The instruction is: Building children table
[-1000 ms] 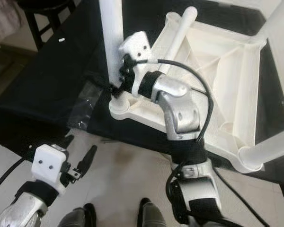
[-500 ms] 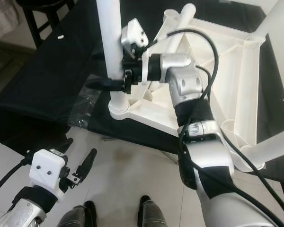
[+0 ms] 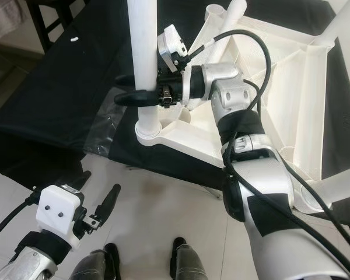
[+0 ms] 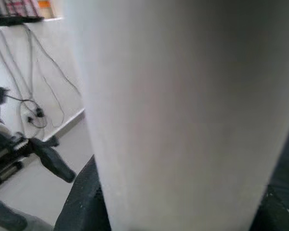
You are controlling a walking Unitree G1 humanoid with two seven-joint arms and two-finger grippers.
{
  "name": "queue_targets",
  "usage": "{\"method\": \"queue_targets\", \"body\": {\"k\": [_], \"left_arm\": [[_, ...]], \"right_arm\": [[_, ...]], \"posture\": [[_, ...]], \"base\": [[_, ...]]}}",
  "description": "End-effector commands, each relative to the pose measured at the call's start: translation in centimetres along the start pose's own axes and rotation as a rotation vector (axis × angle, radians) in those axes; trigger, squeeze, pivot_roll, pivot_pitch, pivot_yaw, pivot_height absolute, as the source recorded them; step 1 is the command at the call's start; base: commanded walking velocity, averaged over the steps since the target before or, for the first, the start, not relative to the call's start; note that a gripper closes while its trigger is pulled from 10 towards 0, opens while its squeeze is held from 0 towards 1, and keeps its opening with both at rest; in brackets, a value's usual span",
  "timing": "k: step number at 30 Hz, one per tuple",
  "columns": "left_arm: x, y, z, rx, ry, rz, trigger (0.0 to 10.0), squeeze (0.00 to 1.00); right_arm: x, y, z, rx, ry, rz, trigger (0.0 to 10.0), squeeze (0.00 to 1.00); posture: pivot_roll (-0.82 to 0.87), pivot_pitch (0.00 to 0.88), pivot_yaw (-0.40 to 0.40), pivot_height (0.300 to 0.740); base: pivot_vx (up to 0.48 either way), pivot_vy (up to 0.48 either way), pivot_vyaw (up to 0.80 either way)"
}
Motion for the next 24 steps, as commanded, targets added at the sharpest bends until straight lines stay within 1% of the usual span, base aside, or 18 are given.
{"method": "queue_targets", "body": {"k": [1, 2, 4, 5, 6, 7, 8, 9, 10, 12, 13, 14, 15, 20, 21, 22, 23, 24], "left_arm": [[-0.9, 0.1, -0.2, -0.001, -0.040, -0.011, 10.0, 0.00], [-0.9, 0.1, -0.2, -0.001, -0.040, -0.011, 10.0, 0.00], [-0.9, 0.1, -0.1, 0.000, -0.039, -0.010, 10.0, 0.00], [-0.9, 0.1, 0.0, -0.001, -0.038, -0.010, 10.0, 0.00], [-0.9, 0.1, 0.0, -0.001, -0.038, -0.010, 10.0, 0.00], [-1.0, 0.0, 0.0, -0.002, -0.037, -0.007, 10.0, 0.00], [-1.0, -0.1, 0.1, -0.004, -0.036, -0.005, 10.0, 0.00], [-1.0, -0.1, 0.1, -0.004, -0.036, -0.005, 10.0, 0.00], [-1.0, -0.2, 0.1, -0.005, -0.036, -0.004, 10.0, 0.00], [-1.0, -0.2, 0.1, -0.005, -0.036, -0.004, 10.0, 0.00], [-1.1, -0.2, 0.2, -0.009, -0.035, -0.002, 10.0, 0.00], [-1.1, -0.2, 0.2, -0.009, -0.035, -0.002, 10.0, 0.00], [-1.3, -0.2, 0.5, -0.018, -0.034, -0.001, 10.0, 0.00], [-1.6, -0.1, 0.9, -0.028, -0.035, 0.002, 10.0, 0.00], [-1.6, -0.2, 1.0, -0.025, -0.035, 0.006, 10.0, 0.00], [-1.6, -0.2, 1.0, -0.025, -0.035, 0.006, 10.0, 0.00], [-1.6, -0.3, 1.0, -0.019, -0.036, 0.009, 10.0, 0.00], [-1.6, -0.4, 0.9, -0.013, -0.036, 0.013, 10.0, 0.00]], "right_arm": [[-0.5, 0.9, -0.9, -0.133, 0.013, -0.022, 0.0, 0.00], [-0.5, 0.9, -0.9, -0.133, 0.013, -0.022, 0.0, 0.00], [-1.4, 0.9, -0.8, -0.238, 0.033, 0.022, 0.0, 0.00], [-3.2, 0.2, -0.2, -0.371, 0.031, 0.078, 0.0, 0.00], [-3.2, 0.2, -0.2, -0.371, 0.031, 0.078, 0.0, 0.00], [-6.5, 0.6, -0.2, -0.762, -0.036, 0.146, 0.0, 0.00], [-9.4, -2.6, 0.4, -0.977, -0.068, 0.246, 0.0, 0.00], [-9.4, -2.6, 0.4, -0.977, -0.068, 0.246, 0.0, 0.00], [-10.5, -4.9, 0.0, -1.124, -0.075, 0.320, 0.0, 0.00], [-10.5, -4.9, 0.0, -1.124, -0.075, 0.320, 0.0, 0.00], [-11.0, -6.3, -0.2, -1.205, -0.087, 0.368, 0.0, 0.00], [-11.0, -6.3, -0.2, -1.205, -0.087, 0.368, 0.0, 0.00], [-10.9, -6.5, 1.3, -1.173, -0.058, 0.390, 0.0, 0.00], [-10.5, -5.6, 3.0, -1.136, -0.024, 0.392, 0.0, 0.00], [-10.0, -5.2, 3.3, -1.114, -0.009, 0.386, 10.0, 0.00], [-10.0, -5.2, 3.3, -1.114, -0.009, 0.386, 10.0, 0.00], [-9.5, -5.1, 3.2, -1.093, -0.005, 0.392, 10.0, 0.27], [-8.7, -4.7, 3.0, -1.054, 0.010, 0.387, 10.0, 1.00]], "posture": [[0.06, 0.329, -0.062, 0.740], [0.06, 0.329, -0.062, 0.740], [0.05, 0.324, -0.070, 0.740], [0.05, 0.322, -0.070, 0.740], [0.05, 0.322, -0.070, 0.740], [0.04, 0.320, -0.058, 0.740], [0.03, 0.320, -0.051, 0.740], [0.03, 0.320, -0.051, 0.740], [0.03, 0.320, -0.051, 0.740], [0.03, 0.320, -0.051, 0.740], [0.02, 0.316, -0.043, 0.740], [0.02, 0.316, -0.043, 0.740], [0.01, 0.285, -0.026, 0.740], [0.01, 0.267, -0.030, 0.740], [0.02, 0.269, -0.035, 0.740], [0.02, 0.269, -0.035, 0.740], [0.02, 0.271, -0.036, 0.740], [0.03, 0.276, -0.042, 0.740]], "base": [[0.000, 0.000, 0.00], [0.000, 0.000, 0.00], [0.000, 0.000, 0.00], [0.000, 0.000, 0.00], [0.000, 0.000, 0.00], [0.000, 0.000, 0.00], [0.000, 0.000, 0.00], [0.000, 0.000, 0.00], [0.000, 0.000, 0.00], [0.000, 0.000, 0.00], [0.000, 0.000, 0.00], [0.000, 0.000, 0.00], [0.000, 0.000, 0.00], [0.000, 0.000, 0.00], [0.000, 0.000, 0.00], [0.000, 0.000, 0.00], [0.000, 0.000, 0.00], [0.000, 0.000, 0.00]]}}
Point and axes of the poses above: a point about 5 cm out from each wrist's last joint towards the gripper, its own z axis pointing out of the wrist towards the gripper, its own x axis along the axis of the wrist's last joint, y = z × x, the point moved 6 cm from there along z, pointing out of the wrist towards the gripper, and after that the axes turned 4 degrees about z, right-handed, at the moved point
